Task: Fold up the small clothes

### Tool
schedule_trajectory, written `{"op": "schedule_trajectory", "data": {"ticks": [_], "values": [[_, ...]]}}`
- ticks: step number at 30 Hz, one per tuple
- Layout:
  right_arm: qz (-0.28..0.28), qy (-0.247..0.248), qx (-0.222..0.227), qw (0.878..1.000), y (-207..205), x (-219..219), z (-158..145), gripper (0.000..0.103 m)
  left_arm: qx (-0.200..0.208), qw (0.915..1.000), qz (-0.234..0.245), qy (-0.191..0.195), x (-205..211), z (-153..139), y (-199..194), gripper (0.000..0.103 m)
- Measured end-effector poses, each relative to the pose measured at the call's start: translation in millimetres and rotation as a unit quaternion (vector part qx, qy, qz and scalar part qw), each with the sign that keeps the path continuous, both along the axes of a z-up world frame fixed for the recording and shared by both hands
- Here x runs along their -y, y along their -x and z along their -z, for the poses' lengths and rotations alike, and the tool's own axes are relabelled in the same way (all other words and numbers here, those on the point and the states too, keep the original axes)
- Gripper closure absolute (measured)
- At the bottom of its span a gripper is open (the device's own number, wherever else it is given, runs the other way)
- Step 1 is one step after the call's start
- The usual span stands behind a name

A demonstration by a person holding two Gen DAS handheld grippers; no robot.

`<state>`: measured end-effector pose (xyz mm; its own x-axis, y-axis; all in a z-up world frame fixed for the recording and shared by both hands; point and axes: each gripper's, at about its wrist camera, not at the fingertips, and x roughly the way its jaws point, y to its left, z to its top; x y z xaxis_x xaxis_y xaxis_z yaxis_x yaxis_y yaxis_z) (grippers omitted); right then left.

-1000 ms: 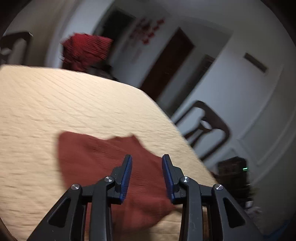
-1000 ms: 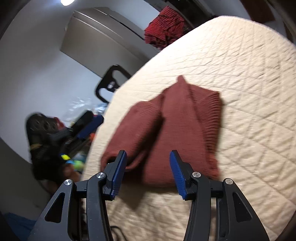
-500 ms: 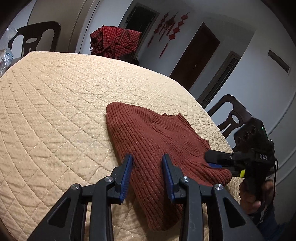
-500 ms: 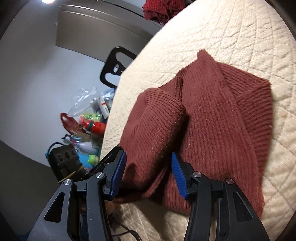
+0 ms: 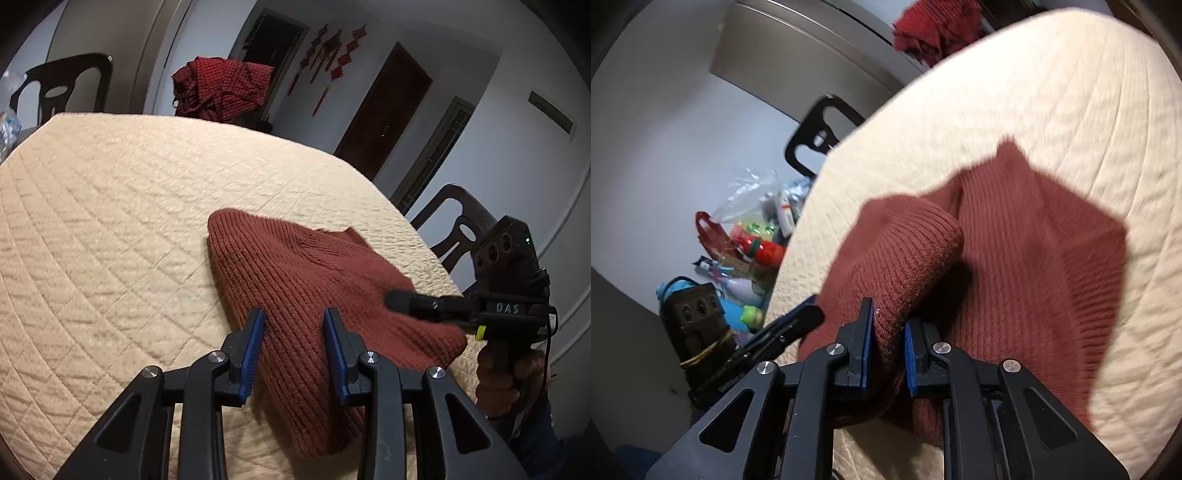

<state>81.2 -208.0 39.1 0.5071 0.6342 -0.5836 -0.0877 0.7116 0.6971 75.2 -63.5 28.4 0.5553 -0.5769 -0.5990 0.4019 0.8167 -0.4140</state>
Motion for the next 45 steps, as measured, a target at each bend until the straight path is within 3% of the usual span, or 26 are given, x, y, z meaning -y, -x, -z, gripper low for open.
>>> {"op": "schedule_trajectory", "data": {"ticks": [5, 9, 11, 21, 28, 31, 36, 40, 41, 42, 45], "values": [[0.019, 0.031, 0.025, 0.999, 12, 36, -16, 0.088, 0.024, 0.9992, 0.031, -0.007, 20, -13, 1, 0.067], [0.035, 0.064, -0.018, 0.997, 9, 57, 14, 0.088, 0.02, 0.998, 0.055, -0.023, 37, -6, -1, 0.067], [0.043, 0.039, -0.016, 0.998, 11, 64, 20, 0.089, 0.02, 0.9977, 0.057, -0.032, 40, -4, 0, 0.067], [0.029, 0.075, 0.009, 0.997, 15, 55, 7, 0.089, 0.028, 0.9975, 0.053, -0.038, 38, -13, -2, 0.067], [0.034, 0.055, 0.002, 0.998, 17, 65, 12, 0.088, 0.029, 0.9953, 0.072, -0.058, 50, -5, -1, 0.067], [0.048, 0.077, 0.034, 0.995, 33, 64, -12, 0.087, 0.03, 0.9953, 0.071, -0.058, 45, -10, 5, 0.067], [0.01, 0.112, 0.091, 0.989, 58, 34, -46, 0.087, 0.045, 0.9939, 0.08, -0.06, 43, -19, 18, 0.067], [-0.021, 0.155, 0.063, 0.986, 61, 15, -21, 0.087, 0.057, 0.9894, 0.105, -0.083, 51, -13, 32, 0.067], [-0.016, 0.165, 0.046, 0.985, 61, 18, -10, 0.099, 0.056, 0.9884, 0.108, -0.091, 53, -9, 34, 0.067], [-0.01, 0.169, 0.03, 0.985, 61, 22, 1, 0.103, 0.051, 0.988, 0.109, -0.096, 54, -3, 35, 0.067], [0.006, 0.137, 0.025, 0.99, 69, 34, 11, 0.103, 0.056, 0.9884, 0.106, -0.094, 51, 3, 38, 0.067]]}}
